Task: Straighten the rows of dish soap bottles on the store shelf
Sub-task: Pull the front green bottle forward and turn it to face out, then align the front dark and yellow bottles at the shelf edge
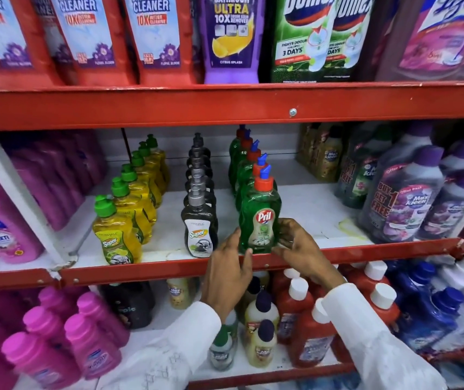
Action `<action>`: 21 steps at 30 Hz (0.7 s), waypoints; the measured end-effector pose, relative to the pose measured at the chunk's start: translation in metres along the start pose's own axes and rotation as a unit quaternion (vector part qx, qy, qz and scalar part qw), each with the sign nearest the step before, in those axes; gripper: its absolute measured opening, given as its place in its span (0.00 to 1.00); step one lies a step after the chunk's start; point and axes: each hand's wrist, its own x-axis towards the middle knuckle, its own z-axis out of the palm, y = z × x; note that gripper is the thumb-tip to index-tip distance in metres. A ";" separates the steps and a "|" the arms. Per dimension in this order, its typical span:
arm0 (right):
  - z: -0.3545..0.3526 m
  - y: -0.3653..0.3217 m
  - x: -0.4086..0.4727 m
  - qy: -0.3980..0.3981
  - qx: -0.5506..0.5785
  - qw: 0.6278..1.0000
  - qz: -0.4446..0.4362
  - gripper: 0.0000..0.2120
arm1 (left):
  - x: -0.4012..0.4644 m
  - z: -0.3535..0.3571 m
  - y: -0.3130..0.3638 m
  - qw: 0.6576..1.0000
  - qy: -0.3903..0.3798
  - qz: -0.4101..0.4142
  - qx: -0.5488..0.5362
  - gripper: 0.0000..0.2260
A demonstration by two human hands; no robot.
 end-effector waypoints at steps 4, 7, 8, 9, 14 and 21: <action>-0.010 0.005 0.008 -0.023 -0.059 0.996 -0.056 0.22 | 0.011 0.006 0.000 0.997 0.038 -0.046 -0.050 0.20; -0.013 0.009 0.010 -0.026 -0.068 0.995 -0.072 0.20 | 0.010 0.009 -0.001 0.993 0.059 -0.057 -0.083 0.20; -0.014 0.012 0.010 -0.028 -0.064 0.995 -0.072 0.19 | 0.009 0.010 -0.001 0.992 0.062 -0.054 -0.093 0.19; -0.015 0.014 0.011 -0.030 -0.055 0.996 -0.071 0.19 | 0.009 0.011 -0.001 0.992 0.063 -0.049 -0.100 0.18; -0.015 0.021 0.013 -0.025 -0.038 0.997 -0.066 0.20 | 0.007 0.014 0.002 0.990 0.074 -0.049 -0.109 0.18; -0.011 0.015 0.005 -0.023 0.004 0.999 -0.042 0.23 | 0.003 0.011 0.005 0.993 0.065 -0.044 -0.093 0.18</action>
